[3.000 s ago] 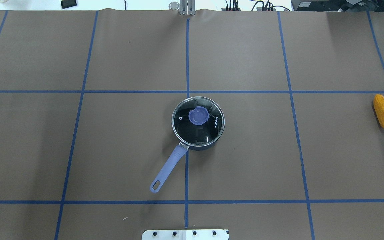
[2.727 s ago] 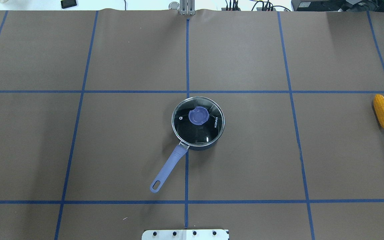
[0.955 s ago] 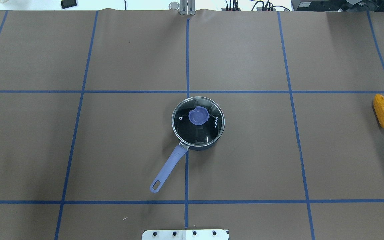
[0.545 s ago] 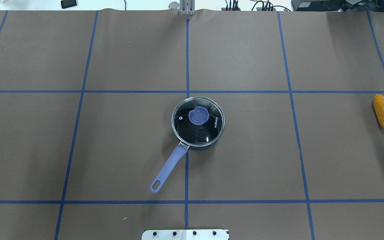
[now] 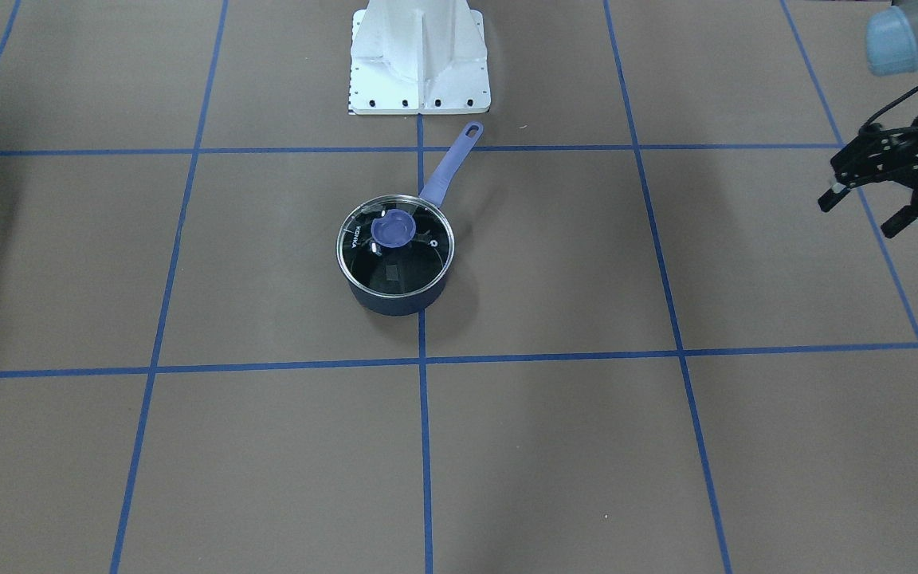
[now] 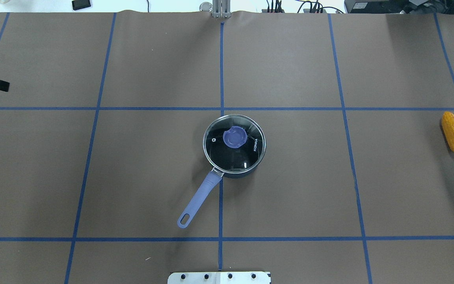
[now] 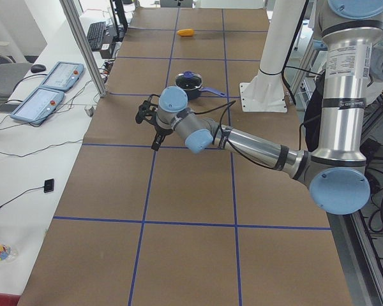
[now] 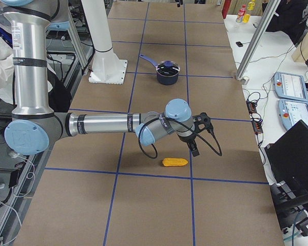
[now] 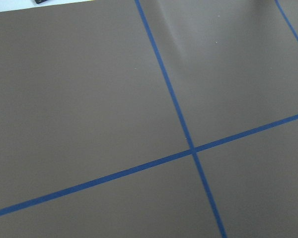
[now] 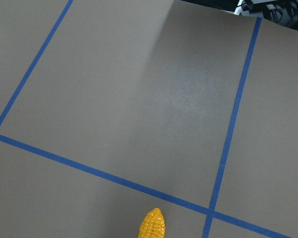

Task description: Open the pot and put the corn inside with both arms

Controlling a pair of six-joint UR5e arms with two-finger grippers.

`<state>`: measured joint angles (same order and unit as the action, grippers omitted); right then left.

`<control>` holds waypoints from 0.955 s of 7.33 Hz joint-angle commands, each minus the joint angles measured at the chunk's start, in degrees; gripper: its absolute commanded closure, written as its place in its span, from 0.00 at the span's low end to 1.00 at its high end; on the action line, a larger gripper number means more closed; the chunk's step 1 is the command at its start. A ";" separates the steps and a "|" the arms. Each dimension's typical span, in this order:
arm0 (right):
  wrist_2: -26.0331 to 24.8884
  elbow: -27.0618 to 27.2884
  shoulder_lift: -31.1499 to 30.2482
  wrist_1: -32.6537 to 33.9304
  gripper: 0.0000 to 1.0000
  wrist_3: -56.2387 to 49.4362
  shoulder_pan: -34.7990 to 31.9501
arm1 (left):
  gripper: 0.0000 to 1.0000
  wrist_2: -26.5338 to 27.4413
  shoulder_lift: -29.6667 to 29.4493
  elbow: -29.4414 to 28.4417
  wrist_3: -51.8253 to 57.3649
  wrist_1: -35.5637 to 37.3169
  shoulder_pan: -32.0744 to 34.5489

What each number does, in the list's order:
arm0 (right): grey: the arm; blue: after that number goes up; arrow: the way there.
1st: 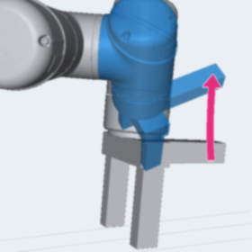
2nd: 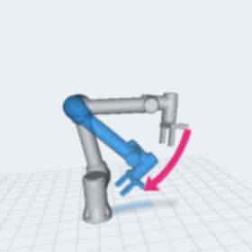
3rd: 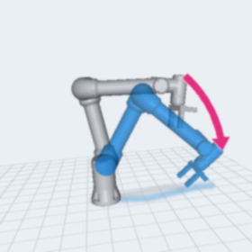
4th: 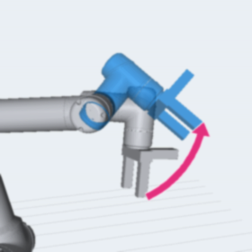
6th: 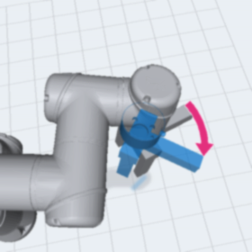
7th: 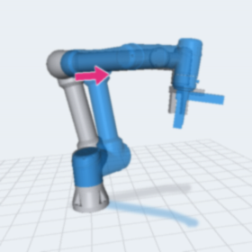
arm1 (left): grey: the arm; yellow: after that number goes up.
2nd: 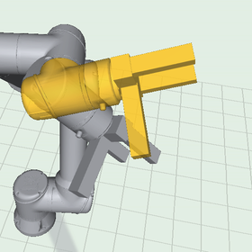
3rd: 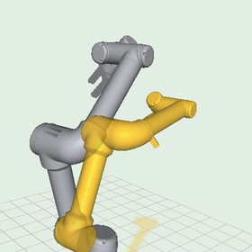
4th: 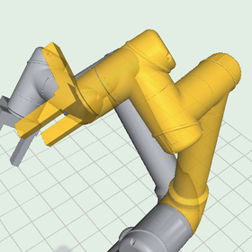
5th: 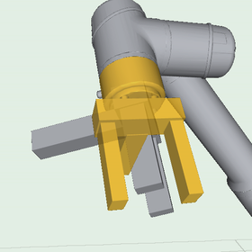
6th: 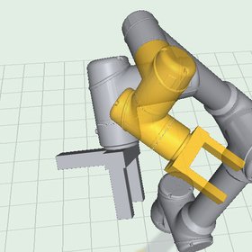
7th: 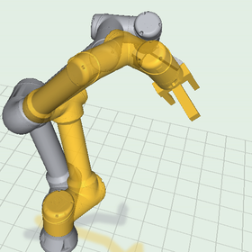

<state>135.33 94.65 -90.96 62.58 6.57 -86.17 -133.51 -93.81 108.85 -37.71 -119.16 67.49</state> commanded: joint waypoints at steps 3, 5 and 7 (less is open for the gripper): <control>-0.07 -0.08 -0.53 0.00 0.00 0.03 0.47 | 0.01 12.54 -20.40 2.87 -14.98 23.39 -19.00; -0.15 -0.08 -0.63 -0.09 0.00 -0.06 0.74 | 0.01 19.56 -33.65 0.50 -24.02 35.77 -28.42; -0.15 -0.17 -0.71 0.00 0.00 -0.06 0.91 | 0.01 24.76 -44.91 -9.02 -31.77 38.39 -33.64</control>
<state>135.18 94.51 -91.60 62.56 6.51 -85.37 -112.15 -131.32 105.97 -64.39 -82.80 37.20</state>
